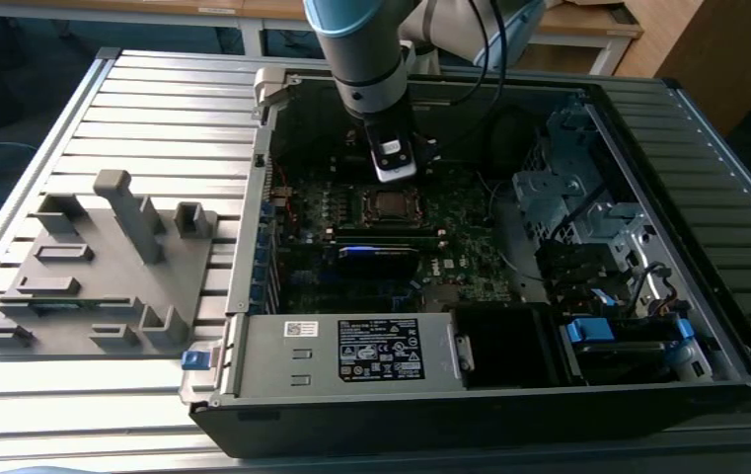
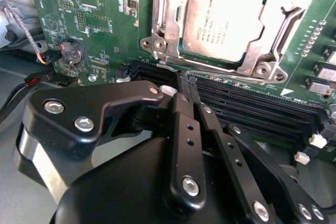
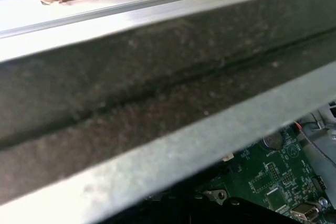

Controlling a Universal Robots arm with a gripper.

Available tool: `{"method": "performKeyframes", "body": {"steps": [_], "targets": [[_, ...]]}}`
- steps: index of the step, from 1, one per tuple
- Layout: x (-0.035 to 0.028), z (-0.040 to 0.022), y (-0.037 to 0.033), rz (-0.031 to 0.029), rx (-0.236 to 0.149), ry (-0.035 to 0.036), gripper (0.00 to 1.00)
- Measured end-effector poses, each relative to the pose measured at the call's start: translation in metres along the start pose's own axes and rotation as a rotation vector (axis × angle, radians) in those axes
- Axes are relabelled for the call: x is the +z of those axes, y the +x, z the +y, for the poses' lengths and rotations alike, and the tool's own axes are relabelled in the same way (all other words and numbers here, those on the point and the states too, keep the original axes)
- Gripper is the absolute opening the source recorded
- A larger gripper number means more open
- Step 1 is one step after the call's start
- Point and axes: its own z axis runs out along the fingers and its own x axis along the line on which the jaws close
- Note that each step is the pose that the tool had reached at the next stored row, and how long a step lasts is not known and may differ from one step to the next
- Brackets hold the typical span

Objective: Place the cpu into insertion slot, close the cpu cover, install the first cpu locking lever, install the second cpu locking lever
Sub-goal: 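Install the first cpu locking lever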

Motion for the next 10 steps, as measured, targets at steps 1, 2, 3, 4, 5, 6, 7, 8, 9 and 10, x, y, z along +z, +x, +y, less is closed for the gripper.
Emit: {"method": "performKeyframes", "body": {"steps": [1,2,3,4,5,6,7,8,9,10], "targets": [[0.0001,-0.0001,0.0000,0.0002,-0.001,0.0001,0.11],[0.0002,-0.0001,0.0000,0.0004,-0.001,0.0001,0.11],[0.0004,-0.0001,0.0000,0.0005,-0.002,0.0001,0.11],[0.0005,-0.0001,-0.0001,0.0006,-0.003,0.0000,0.11],[0.0007,-0.0001,-0.0001,0.0006,-0.003,0.0000,0.11],[0.0007,-0.0001,-0.0001,0.0008,-0.004,0.0002,0.11],[0.0008,-0.0001,-0.0001,0.0008,-0.004,0.0004,0.11],[0.0009,-0.0001,-0.0001,0.0008,-0.005,0.0007,0.11],[0.0010,-0.0002,-0.0001,0.0007,-0.006,0.0011,0.11],[0.0010,-0.0002,-0.0001,0.0006,-0.006,0.0015,0.11]]}}
